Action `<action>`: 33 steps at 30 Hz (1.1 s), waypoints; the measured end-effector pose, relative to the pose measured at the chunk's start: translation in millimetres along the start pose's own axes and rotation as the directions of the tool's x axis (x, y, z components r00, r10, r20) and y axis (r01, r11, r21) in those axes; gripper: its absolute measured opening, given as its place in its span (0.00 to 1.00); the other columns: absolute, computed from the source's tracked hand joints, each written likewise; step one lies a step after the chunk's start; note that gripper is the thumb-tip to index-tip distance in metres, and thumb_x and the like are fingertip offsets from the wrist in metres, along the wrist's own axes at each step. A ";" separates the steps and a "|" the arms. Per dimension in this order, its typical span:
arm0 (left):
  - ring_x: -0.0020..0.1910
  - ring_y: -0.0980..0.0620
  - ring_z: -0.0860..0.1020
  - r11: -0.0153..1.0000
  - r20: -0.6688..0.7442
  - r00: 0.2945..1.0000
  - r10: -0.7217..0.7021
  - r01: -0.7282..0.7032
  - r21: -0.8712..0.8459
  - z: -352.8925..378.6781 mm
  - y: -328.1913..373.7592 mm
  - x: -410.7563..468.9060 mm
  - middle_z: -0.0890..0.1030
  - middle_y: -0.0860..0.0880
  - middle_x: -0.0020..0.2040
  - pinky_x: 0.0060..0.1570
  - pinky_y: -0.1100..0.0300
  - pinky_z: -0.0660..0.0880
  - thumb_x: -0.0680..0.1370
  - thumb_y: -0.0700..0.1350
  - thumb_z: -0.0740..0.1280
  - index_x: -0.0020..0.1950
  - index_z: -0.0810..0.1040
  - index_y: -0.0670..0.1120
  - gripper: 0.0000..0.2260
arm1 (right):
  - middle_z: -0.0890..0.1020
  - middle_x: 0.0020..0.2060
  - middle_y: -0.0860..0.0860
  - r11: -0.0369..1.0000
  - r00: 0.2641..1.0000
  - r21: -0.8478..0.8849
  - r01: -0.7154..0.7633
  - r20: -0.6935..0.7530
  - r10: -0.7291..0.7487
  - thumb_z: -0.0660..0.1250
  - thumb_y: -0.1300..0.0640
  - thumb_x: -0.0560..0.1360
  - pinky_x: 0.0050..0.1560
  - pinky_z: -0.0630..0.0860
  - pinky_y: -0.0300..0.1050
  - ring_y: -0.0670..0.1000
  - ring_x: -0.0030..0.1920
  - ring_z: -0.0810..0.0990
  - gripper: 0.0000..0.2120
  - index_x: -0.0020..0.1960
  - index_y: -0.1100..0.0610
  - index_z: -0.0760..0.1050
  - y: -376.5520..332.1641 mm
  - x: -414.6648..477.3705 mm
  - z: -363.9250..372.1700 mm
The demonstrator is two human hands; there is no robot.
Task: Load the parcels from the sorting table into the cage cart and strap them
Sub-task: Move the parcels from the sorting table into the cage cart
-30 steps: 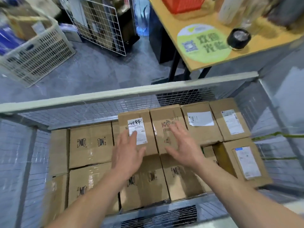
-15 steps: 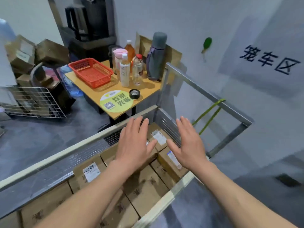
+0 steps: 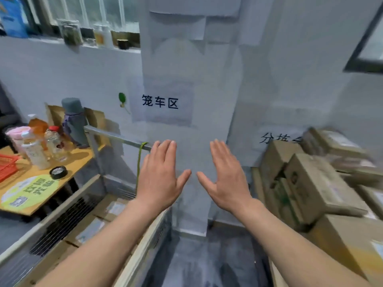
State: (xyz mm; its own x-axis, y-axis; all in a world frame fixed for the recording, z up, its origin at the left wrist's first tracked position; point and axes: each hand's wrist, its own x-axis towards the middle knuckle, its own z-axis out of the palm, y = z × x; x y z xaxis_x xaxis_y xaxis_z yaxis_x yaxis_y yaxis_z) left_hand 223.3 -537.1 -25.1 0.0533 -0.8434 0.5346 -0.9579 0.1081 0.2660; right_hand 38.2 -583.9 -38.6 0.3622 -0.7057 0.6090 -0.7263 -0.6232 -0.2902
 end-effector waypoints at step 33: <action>0.75 0.49 0.59 0.669 0.211 0.685 0.697 -0.517 -0.534 101.7 381.9 -57.7 0.61 0.49 0.76 0.70 0.51 0.66 0.79 0.62 0.61 0.78 0.57 0.48 0.33 | 0.70 0.73 0.50 0.376 0.525 -0.393 -0.839 -0.408 0.747 0.59 0.39 0.78 0.71 0.66 0.50 0.53 0.74 0.67 0.31 0.75 0.54 0.67 114.1 -318.7 -306.8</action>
State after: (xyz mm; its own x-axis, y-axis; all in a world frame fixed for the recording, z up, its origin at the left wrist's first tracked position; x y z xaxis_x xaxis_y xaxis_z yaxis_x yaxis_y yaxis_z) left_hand -174.2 -500.7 -35.9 -0.6911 -0.6133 0.3825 -0.5176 0.7893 0.3304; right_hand -339.3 -326.7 -39.4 -0.5904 -0.6988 0.4039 -0.8065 0.4904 -0.3303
